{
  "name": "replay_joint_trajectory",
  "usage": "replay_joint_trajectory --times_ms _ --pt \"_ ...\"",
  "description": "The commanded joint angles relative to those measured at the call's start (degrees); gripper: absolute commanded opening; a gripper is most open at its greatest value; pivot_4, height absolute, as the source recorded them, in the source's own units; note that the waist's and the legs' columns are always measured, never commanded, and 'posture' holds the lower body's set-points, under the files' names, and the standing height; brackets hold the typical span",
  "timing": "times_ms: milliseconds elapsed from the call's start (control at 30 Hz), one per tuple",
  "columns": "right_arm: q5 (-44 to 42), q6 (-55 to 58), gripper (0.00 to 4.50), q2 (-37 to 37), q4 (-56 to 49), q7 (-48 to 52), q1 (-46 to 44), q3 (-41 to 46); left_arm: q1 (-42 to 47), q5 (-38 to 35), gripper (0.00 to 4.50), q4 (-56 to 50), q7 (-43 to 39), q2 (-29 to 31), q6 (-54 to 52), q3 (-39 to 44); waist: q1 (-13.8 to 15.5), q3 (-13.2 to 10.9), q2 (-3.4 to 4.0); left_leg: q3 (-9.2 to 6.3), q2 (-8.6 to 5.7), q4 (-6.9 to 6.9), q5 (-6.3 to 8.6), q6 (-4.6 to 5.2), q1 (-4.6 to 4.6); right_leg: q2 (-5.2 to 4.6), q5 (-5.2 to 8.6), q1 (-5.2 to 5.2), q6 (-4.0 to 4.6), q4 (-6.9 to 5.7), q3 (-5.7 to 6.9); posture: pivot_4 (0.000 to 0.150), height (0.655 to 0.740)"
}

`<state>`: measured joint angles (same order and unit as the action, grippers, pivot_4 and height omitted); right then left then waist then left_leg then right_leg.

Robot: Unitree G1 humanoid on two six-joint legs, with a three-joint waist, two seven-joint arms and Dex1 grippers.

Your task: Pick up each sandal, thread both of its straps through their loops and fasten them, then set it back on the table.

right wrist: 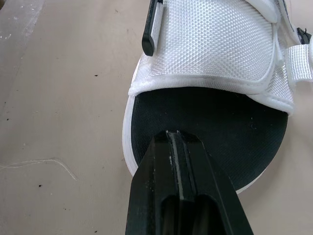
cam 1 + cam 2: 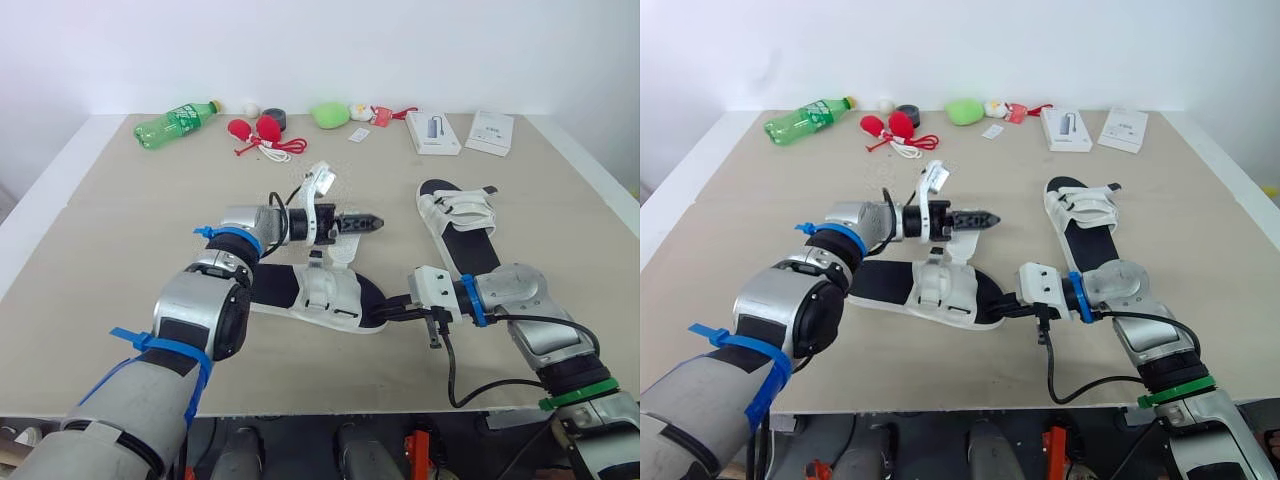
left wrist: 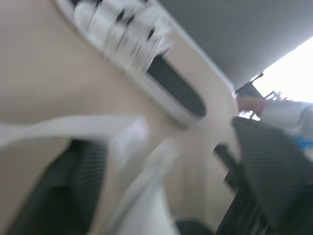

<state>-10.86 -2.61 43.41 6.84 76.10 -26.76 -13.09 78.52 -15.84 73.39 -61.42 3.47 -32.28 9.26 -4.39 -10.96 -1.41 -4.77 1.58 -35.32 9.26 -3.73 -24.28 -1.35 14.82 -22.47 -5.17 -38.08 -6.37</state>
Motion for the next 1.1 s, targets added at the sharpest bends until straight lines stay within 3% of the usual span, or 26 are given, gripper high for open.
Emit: replay_joint_trajectory --times_ms 33,167,200,333,467,533,600,700,800,867,933,1033,1100 --pt "2.2 0.7 0.00 1.1 0.6 -0.3 1.1 -0.1 2.2 -0.9 2.13 -0.4 0.0 -0.2 0.9 1.9 0.0 0.0 0.00 0.00 0.00 0.00 0.00 0.00 0.00 0.00 0.00 0.00 0.00 0.00 0.00 0.150 0.7400" --pt "2.4 0.4 0.00 1.2 0.7 -0.2 1.1 -0.3 2.3 -0.1 0.20 -0.2 0.6 -0.2 1.6 2.0 0.0 0.0 0.00 0.00 0.00 0.00 0.00 0.00 0.00 0.00 0.00 0.00 0.00 0.00 0.00 0.150 0.7400" --pt "2.5 0.4 0.00 1.2 0.7 -0.2 1.1 -0.4 2.2 0.0 0.09 -0.1 1.0 -0.2 1.8 2.2 0.0 0.0 0.00 0.00 -0.01 0.00 0.00 -0.01 0.00 -0.01 0.00 0.01 0.00 0.00 0.00 0.150 0.7400" --pt "2.4 0.4 0.00 1.2 0.6 -0.1 1.1 -0.4 2.0 1.3 0.09 -0.6 1.3 0.0 6.2 1.6 0.0 0.0 0.00 0.00 -0.01 0.00 0.00 -0.01 0.00 -0.01 0.00 0.00 0.00 0.00 0.00 0.150 0.7400" --pt "2.3 0.7 0.00 1.3 0.3 0.0 1.1 -0.4 0.9 7.0 0.09 -4.3 -5.0 0.5 16.8 -4.8 0.0 0.0 0.00 0.00 -0.01 0.00 -0.01 -0.02 0.00 -0.01 0.00 0.00 0.00 0.00 0.00 0.150 0.7400" --pt "2.2 0.8 0.00 1.4 0.2 0.0 1.2 -0.3 -1.1 11.4 0.09 -7.4 -7.6 0.9 25.7 -9.8 0.0 0.0 0.00 0.00 -0.01 0.01 -0.01 -0.02 0.00 -0.01 0.00 0.00 0.00 0.00 0.00 0.150 0.7400" --pt "2.2 0.8 0.00 1.6 0.1 0.1 1.5 -0.2 -5.8 18.2 0.09 -13.7 -8.1 3.1 42.2 -17.3 0.0 0.0 0.02 0.01 -0.01 0.03 -0.01 -0.02 0.02 -0.02 -0.01 0.01 0.01 0.00 -0.02 0.150 0.7400" --pt "2.1 0.9 0.00 1.7 -0.3 0.1 1.9 -0.2 -10.7 27.6 0.09 -19.9 -3.5 7.8 63.1 -25.5 0.1 0.0 0.02 0.04 0.01 0.09 -0.01 -0.03 0.07 -0.02 -0.03 0.01 0.07 0.00 -0.07 0.150 0.7400" --pt "2.1 0.9 0.00 1.6 -0.4 0.0 2.2 -0.3 -11.8 40.2 0.09 -22.2 9.4 14.2 81.8 -31.9 0.3 0.0 0.01 0.04 0.02 0.08 -0.01 -0.03 0.06 -0.03 -0.04 0.02 0.08 0.01 -0.11 0.150 0.7400" --pt "2.2 0.8 0.00 1.5 -0.5 0.0 2.3 -0.4 -10.8 50.0 0.09 -23.8 22.3 17.9 89.4 -34.8 0.4 0.0 -0.01 0.05 0.00 0.05 -0.01 -0.03 0.04 -0.05 -0.06 0.02 0.04 0.04 -0.14 0.150 0.7400" --pt "2.2 0.6 0.00 1.4 -0.3 0.1 2.2 -0.4 -8.6 63.4 0.09 -26.2 38.0 21.7 92.5 -39.5 0.4 0.0 -0.05 0.08 -0.03 0.02 -0.01 -0.02 0.03 -0.09 -0.07 0.06 -0.01 0.06 -0.18 0.150 0.7400" --pt "2.4 0.2 0.00 1.1 0.4 0.5 1.8 -0.8 -5.2 77.6 0.09 -28.0 59.5 24.7 90.3 -45.2 0.4 -0.1 -0.09 0.10 -0.05 -0.03 -0.01 -0.02 0.00 -0.11 -0.08 0.05 -0.09 0.07 -0.20 0.150 0.7400" --pt "2.6 0.0 0.00 0.9 0.9 0.6 1.5 -1.0 -3.1 82.5 0.09 -27.1 69.1 25.1 88.1 -47.6 0.4 -0.1 -0.09 0.11 -0.06 -0.04 -0.01 -0.02 -0.01 -0.12 -0.08 0.04 -0.12 0.07 -0.20 0.150 0.7400"
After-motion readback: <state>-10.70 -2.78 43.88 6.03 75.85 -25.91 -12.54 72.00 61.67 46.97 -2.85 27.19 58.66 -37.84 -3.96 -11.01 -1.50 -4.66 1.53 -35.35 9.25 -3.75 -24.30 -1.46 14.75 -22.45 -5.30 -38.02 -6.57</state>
